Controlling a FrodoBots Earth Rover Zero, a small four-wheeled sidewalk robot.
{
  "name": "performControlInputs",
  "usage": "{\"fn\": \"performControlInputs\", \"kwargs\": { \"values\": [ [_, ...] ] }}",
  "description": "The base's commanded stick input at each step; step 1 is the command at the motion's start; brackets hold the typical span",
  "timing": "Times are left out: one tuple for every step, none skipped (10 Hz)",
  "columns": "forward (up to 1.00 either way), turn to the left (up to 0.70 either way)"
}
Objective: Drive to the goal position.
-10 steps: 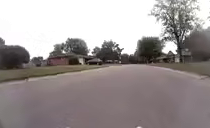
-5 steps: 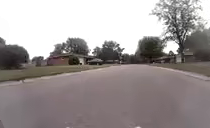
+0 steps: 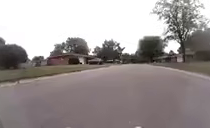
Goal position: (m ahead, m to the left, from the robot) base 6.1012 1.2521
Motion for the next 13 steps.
{"fn": "performControlInputs", "kwargs": {
  "values": [
    [0.70,0.00],
    [0.70,0.00],
    [0.70,0.00],
    [0.70,0.00],
    [0.70,0.00],
    [0.70,0.00],
    [0.70,0.00],
    [0.70,0.00],
    [0.70,0.00],
    [0.70,0.00],
    [0.70,0.00],
    [0.70,0.00],
    [0.70,0.00]
  ]
}}
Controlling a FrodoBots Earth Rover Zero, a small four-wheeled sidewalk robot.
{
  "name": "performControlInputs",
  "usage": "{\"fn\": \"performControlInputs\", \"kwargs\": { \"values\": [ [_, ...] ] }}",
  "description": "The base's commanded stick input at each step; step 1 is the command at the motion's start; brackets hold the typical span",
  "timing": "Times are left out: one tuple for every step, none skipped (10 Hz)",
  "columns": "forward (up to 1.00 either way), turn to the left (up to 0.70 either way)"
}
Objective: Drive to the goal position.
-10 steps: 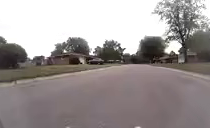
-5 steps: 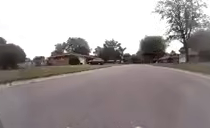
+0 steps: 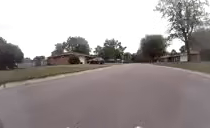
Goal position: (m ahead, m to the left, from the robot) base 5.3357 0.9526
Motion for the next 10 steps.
{"fn": "performControlInputs", "kwargs": {
  "values": [
    [0.70,0.00],
    [0.70,0.00],
    [0.70,0.00],
    [0.70,0.00],
    [0.70,0.00],
    [0.70,0.00],
    [0.70,0.00],
    [0.70,0.00],
    [0.70,0.00],
    [0.70,0.00]
  ]
}}
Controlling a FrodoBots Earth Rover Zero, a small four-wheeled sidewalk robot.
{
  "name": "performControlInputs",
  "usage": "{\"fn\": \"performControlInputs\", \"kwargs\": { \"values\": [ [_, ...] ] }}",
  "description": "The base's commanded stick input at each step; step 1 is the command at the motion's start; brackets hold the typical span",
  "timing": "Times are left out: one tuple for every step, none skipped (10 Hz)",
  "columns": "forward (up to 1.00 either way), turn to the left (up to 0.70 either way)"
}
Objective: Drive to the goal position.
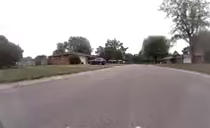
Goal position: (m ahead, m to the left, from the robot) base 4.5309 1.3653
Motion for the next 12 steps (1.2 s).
{"fn": "performControlInputs", "kwargs": {
  "values": [
    [0.70,0.00],
    [0.70,0.00],
    [0.70,0.00],
    [0.70,0.00],
    [0.70,0.00],
    [0.70,0.00],
    [0.70,0.00],
    [0.70,0.00],
    [0.70,0.00],
    [0.70,0.00],
    [0.70,0.00],
    [0.70,0.00]
  ]
}}
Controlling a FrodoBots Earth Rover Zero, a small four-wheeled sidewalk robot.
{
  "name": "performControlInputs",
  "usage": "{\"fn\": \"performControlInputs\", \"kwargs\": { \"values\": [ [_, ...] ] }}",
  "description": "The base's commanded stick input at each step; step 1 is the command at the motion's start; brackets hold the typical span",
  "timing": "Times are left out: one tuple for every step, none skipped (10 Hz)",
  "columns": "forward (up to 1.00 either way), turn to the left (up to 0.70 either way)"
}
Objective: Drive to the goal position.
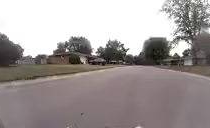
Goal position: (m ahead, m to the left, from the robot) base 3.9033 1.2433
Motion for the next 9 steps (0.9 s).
{"fn": "performControlInputs", "kwargs": {
  "values": [
    [0.70,0.00],
    [0.70,0.00],
    [0.70,0.00],
    [0.70,0.00],
    [0.70,0.00],
    [0.70,0.00],
    [0.70,0.00],
    [0.70,0.00],
    [0.70,0.00]
  ]
}}
